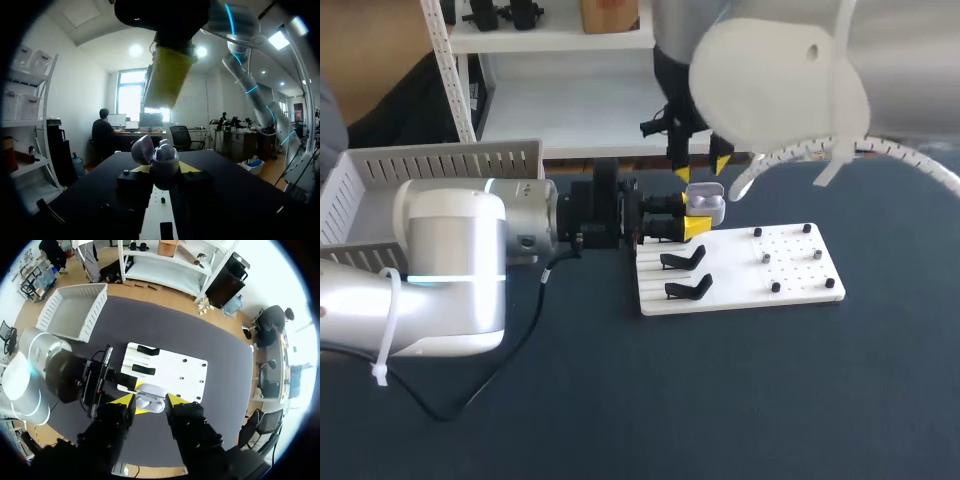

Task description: Pick up each earbud case from the left stands, insert the matching earbuds, close the lid, and place the case in the box.

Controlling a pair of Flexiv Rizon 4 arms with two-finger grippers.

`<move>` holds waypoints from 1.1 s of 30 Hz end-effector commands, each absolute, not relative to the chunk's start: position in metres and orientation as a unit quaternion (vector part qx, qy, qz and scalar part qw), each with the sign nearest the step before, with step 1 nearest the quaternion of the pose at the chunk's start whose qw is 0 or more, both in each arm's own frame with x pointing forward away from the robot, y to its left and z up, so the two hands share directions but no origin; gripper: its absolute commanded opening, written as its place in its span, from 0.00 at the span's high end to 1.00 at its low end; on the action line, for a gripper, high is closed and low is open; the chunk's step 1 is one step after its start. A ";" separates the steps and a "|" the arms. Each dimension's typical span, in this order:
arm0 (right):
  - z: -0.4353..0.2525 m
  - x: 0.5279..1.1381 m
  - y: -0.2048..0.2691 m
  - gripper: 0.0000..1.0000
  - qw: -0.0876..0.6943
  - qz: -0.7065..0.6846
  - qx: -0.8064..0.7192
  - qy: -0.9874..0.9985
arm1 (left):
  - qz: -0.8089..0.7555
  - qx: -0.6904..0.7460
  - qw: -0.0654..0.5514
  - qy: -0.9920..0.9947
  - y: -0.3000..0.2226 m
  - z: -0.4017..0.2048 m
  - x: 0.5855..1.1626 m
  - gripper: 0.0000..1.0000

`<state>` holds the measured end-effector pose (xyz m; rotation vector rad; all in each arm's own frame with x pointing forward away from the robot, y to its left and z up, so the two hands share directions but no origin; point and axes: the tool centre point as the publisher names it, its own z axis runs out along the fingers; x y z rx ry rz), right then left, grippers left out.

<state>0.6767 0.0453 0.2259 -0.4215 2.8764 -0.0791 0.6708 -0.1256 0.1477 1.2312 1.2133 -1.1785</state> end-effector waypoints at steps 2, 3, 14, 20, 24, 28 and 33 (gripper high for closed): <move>0.211 0.710 0.045 0.61 0.114 -0.030 -0.128 0.985 | -0.487 0.508 0.502 0.501 -0.126 0.147 0.671 1.00; 0.208 0.716 0.044 0.61 0.113 -0.029 -0.123 0.986 | -0.487 0.508 0.502 0.501 -0.126 0.147 0.671 1.00; 0.180 0.732 0.028 0.65 0.078 -0.037 -0.097 0.991 | -0.487 0.508 0.502 0.501 -0.126 0.147 0.671 1.00; 0.174 0.712 0.020 0.65 0.067 -0.039 -0.096 0.992 | -0.487 0.508 0.502 0.501 -0.126 0.147 0.671 1.00; 0.177 0.697 0.015 0.64 0.068 -0.034 -0.090 0.993 | -0.487 0.508 0.502 0.501 -0.126 0.147 0.671 1.00; 0.182 0.686 0.013 0.64 0.076 -0.030 -0.084 0.993 | -0.487 0.508 0.502 0.501 -0.126 0.147 0.671 1.00; 0.179 0.675 0.016 0.64 0.074 -0.023 -0.081 0.994 | -0.487 0.508 0.502 0.501 -0.126 0.147 0.671 1.00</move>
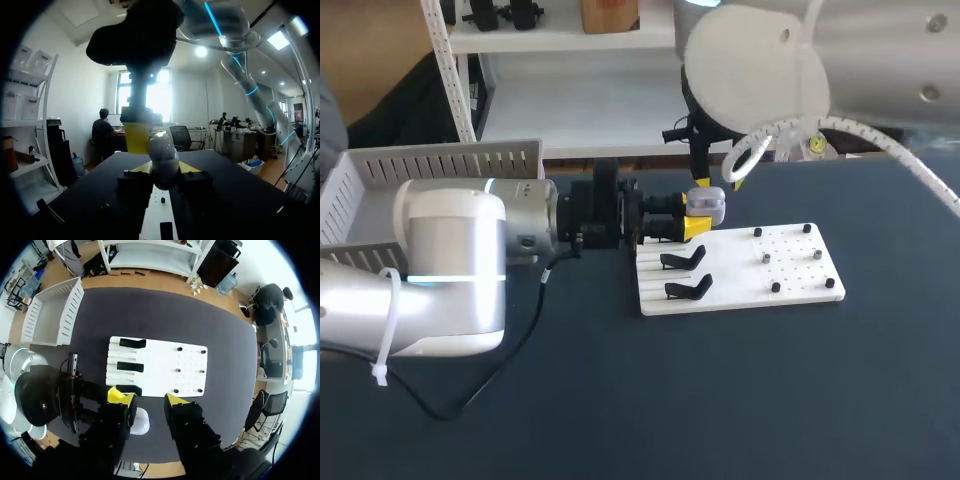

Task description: Pick up each earbud case from the left stands, insert the matching earbuds, close the lid, and place the case in the box.

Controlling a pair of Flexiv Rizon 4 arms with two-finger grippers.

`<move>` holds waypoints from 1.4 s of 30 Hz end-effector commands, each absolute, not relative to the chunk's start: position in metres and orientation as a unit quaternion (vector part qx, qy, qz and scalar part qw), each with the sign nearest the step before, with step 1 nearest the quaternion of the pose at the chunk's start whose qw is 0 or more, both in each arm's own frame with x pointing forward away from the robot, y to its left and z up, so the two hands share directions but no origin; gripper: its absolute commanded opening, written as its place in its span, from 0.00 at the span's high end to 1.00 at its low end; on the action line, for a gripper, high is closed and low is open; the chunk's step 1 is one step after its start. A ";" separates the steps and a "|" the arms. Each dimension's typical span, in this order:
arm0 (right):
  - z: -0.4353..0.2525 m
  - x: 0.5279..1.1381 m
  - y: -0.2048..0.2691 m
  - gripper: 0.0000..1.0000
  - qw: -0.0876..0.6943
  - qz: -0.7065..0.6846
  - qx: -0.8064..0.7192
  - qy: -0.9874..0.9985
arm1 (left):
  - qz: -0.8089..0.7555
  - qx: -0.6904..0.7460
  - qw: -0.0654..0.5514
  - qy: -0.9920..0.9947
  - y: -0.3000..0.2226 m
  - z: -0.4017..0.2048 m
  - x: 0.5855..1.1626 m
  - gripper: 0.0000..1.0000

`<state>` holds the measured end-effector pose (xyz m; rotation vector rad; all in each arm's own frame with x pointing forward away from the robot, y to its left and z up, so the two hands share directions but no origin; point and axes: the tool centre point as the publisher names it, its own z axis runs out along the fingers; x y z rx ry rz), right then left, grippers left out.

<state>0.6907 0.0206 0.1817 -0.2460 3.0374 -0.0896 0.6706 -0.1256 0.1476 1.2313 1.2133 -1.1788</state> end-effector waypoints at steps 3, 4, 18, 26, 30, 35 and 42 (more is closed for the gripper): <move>0.184 0.674 0.015 0.64 0.082 -0.020 -0.072 0.994 | -0.487 0.508 0.502 0.501 -0.126 0.147 0.671 1.00; 0.189 0.674 0.013 0.64 0.091 -0.018 -0.067 0.993 | -0.487 0.508 0.502 0.501 -0.126 0.147 0.671 1.00; 0.205 0.628 -0.036 0.58 0.153 0.094 0.058 0.982 | -0.471 0.515 0.526 0.486 -0.084 0.189 0.665 1.00; 0.180 0.607 -0.051 0.53 0.131 0.088 0.079 0.984 | -0.385 0.549 0.542 0.506 -0.002 0.232 0.661 1.00; 0.174 0.601 -0.051 0.53 0.123 0.086 0.085 0.985 | -0.346 0.543 0.553 0.529 0.047 0.241 0.666 1.00; 0.171 0.594 -0.047 0.54 0.115 0.086 0.091 0.986 | -0.319 0.535 0.565 0.540 0.098 0.245 0.679 1.00; 0.168 0.581 -0.045 0.54 0.106 0.084 0.103 0.985 | -0.304 0.524 0.544 0.581 0.162 0.216 0.718 1.00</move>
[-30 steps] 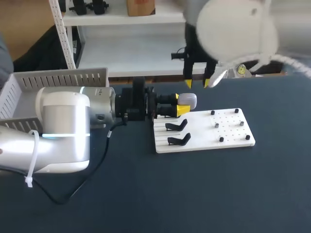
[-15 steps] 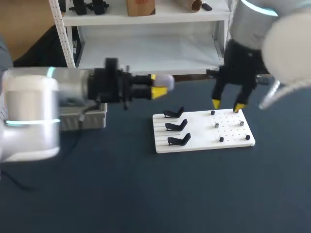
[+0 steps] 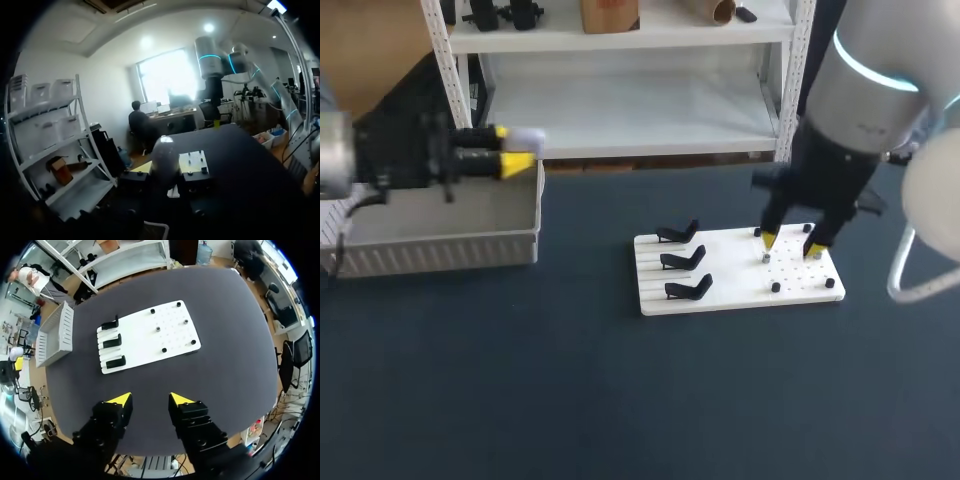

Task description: Pick up each earbud case from the left stands, insert the matching earbuds, close the lid, and place the case in the box.

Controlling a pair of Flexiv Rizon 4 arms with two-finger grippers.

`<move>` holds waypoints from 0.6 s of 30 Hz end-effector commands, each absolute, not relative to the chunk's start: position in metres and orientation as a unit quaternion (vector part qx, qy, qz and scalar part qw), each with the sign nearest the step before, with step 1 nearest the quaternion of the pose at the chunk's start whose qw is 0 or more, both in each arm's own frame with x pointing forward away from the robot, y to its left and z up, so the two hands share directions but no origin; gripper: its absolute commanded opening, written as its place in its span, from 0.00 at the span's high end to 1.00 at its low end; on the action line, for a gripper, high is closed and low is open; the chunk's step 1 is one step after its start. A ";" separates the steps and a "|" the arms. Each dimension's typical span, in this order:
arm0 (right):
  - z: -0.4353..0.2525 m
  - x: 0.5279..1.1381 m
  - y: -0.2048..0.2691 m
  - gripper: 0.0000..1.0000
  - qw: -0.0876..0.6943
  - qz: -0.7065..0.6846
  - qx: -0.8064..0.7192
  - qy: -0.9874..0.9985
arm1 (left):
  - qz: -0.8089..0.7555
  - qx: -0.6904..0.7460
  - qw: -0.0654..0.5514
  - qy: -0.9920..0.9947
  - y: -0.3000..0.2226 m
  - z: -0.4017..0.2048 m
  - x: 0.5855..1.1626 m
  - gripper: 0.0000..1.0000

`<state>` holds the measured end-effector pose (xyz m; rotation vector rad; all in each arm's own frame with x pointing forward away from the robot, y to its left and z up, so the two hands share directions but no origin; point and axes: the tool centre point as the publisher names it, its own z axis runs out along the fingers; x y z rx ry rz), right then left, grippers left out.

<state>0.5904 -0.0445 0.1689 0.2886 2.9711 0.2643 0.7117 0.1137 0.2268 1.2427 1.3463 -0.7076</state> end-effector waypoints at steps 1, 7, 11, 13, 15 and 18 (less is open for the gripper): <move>0.167 0.579 -0.045 0.53 0.105 0.083 0.104 0.986 | -0.299 0.529 0.522 0.599 0.167 0.210 0.725 1.00; 0.168 0.569 -0.044 0.54 0.097 0.075 0.115 0.986 | -0.293 0.499 0.493 0.649 0.203 0.170 0.759 1.00; 0.169 0.566 -0.043 0.54 0.095 0.070 0.118 0.986 | -0.284 0.494 0.445 0.691 0.213 0.148 0.777 1.00; 0.171 0.566 -0.042 0.55 0.095 0.069 0.120 0.986 | -0.285 0.486 0.430 0.706 0.216 0.135 0.785 1.00; 0.172 0.566 -0.042 0.55 0.095 0.067 0.121 0.986 | -0.286 0.486 0.415 0.713 0.218 0.125 0.792 1.00; 0.173 0.568 -0.040 0.55 0.095 0.065 0.122 0.986 | -0.297 0.477 0.418 0.713 0.217 0.110 0.801 1.00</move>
